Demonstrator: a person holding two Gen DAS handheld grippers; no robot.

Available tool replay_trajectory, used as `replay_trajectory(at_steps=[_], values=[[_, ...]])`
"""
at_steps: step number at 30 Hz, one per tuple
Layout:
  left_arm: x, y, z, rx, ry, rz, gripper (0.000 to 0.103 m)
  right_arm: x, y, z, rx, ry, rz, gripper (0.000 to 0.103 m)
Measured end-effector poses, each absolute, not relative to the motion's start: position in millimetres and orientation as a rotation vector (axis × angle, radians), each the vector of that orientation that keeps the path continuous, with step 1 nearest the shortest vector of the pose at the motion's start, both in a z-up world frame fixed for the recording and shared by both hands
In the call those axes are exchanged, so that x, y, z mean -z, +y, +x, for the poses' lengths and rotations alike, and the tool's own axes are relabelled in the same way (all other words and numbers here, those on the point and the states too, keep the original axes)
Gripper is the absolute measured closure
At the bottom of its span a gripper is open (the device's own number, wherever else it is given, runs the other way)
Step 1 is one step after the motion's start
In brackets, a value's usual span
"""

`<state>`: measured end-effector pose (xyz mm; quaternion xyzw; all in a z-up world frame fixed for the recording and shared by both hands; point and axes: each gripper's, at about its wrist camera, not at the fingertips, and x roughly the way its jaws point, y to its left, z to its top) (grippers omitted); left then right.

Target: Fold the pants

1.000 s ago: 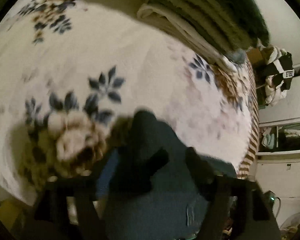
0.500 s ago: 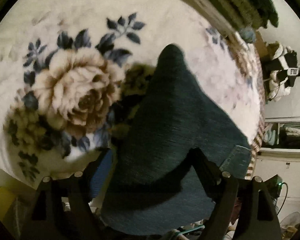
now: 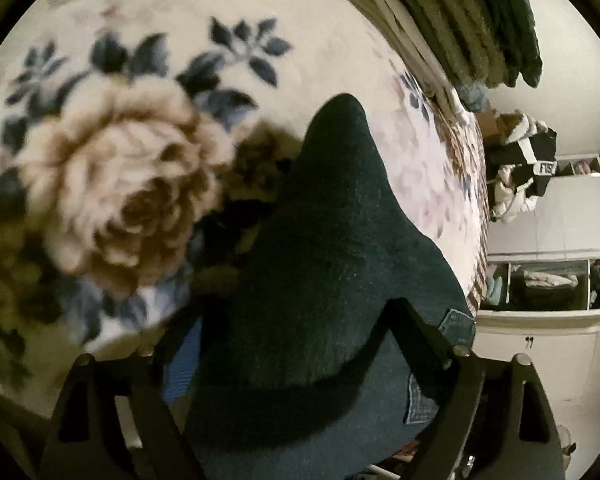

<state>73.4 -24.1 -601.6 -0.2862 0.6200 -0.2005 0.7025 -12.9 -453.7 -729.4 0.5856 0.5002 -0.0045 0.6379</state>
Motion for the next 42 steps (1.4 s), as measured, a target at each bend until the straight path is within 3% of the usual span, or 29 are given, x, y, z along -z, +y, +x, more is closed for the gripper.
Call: replay_trajectory(at_steps=[3, 4, 6, 8, 13, 15, 16, 17, 18, 19, 20, 22, 34, 42], values=[[602, -30, 77, 0.475, 1.377, -0.607, 0.013, 710, -451, -10, 0.009, 1.015, 1.299, 0.007], [603, -31, 78, 0.480, 1.379, -0.609, 0.008, 700, -450, -9, 0.008, 0.987, 1.261, 0.007], [605, -34, 81, 0.493, 1.375, -0.615, 0.002, 699, -442, 1, 0.006, 1.035, 1.190, 0.007], [605, -37, 82, 0.498, 1.372, -0.608, 0.001, 720, -440, 7, 0.001, 1.084, 1.236, 0.006], [604, -36, 81, 0.519, 1.342, -0.611, 0.001, 721, -441, 23, -0.032, 0.999, 1.327, 0.005], [603, -33, 78, 0.512, 1.332, -0.610, 0.010, 722, -437, 27, -0.022, 0.993, 1.313, 0.011], [602, -31, 78, 0.508, 1.329, -0.613, 0.024, 722, -434, 32, -0.006, 0.996, 1.294, 0.020], [600, -24, 75, 0.504, 1.320, -0.631, 0.042, 721, -430, 39, 0.005, 1.002, 1.279, 0.034], [598, -17, 74, 0.500, 1.316, -0.650, 0.052, 719, -430, 37, 0.006, 1.004, 1.273, 0.048], [598, -13, 72, 0.504, 1.316, -0.668, 0.060, 715, -430, 30, 0.005, 1.004, 1.267, 0.054], [594, -8, 69, 0.509, 1.318, -0.689, 0.063, 710, -435, 21, 0.002, 1.003, 1.266, 0.066], [586, -9, 66, 0.512, 1.319, -0.685, 0.066, 699, -434, 18, 0.005, 1.004, 1.248, 0.074], [494, -16, 61, 0.546, 1.267, -0.654, 0.068, 629, -440, 19, -0.031, 1.007, 1.172, 0.077], [372, -21, 86, 0.550, 1.194, -0.650, 0.068, 523, -439, 42, -0.076, 0.943, 1.129, 0.077]])
